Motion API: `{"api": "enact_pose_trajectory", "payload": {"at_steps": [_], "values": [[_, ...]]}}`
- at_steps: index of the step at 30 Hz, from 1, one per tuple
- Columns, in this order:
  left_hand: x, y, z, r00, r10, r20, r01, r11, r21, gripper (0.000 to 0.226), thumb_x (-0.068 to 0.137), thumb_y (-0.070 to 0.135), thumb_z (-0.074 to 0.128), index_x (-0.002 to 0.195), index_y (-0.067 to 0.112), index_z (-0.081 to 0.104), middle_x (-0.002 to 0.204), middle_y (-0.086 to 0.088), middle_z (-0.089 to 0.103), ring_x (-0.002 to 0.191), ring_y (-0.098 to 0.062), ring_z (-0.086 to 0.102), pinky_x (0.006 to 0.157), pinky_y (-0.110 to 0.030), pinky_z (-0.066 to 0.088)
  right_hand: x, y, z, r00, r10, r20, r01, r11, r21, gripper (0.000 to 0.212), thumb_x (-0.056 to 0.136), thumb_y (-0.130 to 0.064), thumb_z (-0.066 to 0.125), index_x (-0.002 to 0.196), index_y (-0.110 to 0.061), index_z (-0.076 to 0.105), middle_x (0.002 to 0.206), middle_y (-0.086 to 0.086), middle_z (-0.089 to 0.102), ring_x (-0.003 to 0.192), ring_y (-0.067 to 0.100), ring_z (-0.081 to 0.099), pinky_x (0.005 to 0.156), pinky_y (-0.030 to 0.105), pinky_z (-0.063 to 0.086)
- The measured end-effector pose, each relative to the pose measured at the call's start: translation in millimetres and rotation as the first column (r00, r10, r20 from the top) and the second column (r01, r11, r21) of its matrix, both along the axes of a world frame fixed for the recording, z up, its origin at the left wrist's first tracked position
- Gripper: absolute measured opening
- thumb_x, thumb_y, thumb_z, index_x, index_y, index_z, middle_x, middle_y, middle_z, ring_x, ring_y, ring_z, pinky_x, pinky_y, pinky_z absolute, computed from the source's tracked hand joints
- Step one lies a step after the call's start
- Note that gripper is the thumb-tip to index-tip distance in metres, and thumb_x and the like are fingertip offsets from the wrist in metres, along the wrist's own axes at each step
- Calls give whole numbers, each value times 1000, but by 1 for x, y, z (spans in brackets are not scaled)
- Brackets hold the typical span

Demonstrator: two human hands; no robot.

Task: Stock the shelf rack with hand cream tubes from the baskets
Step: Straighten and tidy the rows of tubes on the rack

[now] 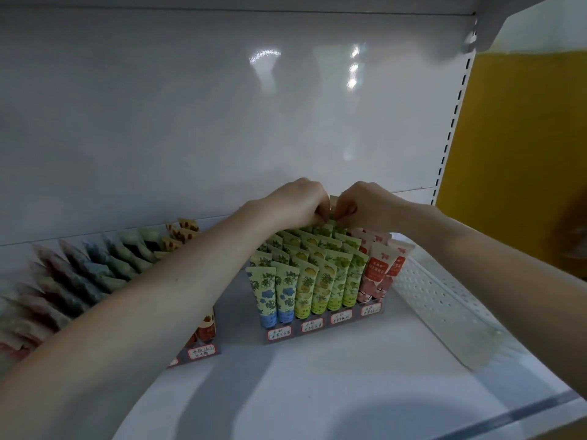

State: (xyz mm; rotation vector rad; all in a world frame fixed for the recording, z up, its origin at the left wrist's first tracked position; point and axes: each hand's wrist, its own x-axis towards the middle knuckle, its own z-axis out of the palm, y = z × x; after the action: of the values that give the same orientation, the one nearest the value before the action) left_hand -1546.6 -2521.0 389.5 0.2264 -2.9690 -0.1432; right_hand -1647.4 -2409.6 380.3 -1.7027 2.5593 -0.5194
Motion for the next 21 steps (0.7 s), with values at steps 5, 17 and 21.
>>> {"api": "enact_pose_trajectory", "payload": {"at_steps": [5, 17, 21], "values": [[1, 0, 0, 1000, 2, -4, -2, 1000, 6, 17, 88, 11, 61, 101, 11, 72, 104, -5, 68, 94, -20, 61, 79, -24, 44, 1, 2, 1, 1000, 10, -2, -10, 1000, -14, 14, 86, -14, 61, 95, -10, 71, 77, -6, 60, 77, 14, 55, 65, 19, 42], [12, 16, -7, 996, -93, 16, 93, 996, 19, 19, 88, 9, 60, 103, 11, 72, 104, -1, 69, 81, -6, 53, 74, -16, 38, 12, 30, -1, 999, 26, 18, -26, 1000, -17, 14, 84, -11, 63, 94, -11, 73, 91, 3, 67, 82, 16, 60, 72, 24, 48], [11, 18, -4, 997, -68, 38, 67, 998, 16, 19, 88, 8, 58, 102, 10, 72, 102, -2, 69, 79, -8, 54, 72, -17, 39, 14, 25, -3, 1000, 21, 11, -21, 1000, 5, 17, 84, -8, 62, 97, -11, 73, 97, 5, 68, 89, 20, 61, 79, 28, 48]]}}
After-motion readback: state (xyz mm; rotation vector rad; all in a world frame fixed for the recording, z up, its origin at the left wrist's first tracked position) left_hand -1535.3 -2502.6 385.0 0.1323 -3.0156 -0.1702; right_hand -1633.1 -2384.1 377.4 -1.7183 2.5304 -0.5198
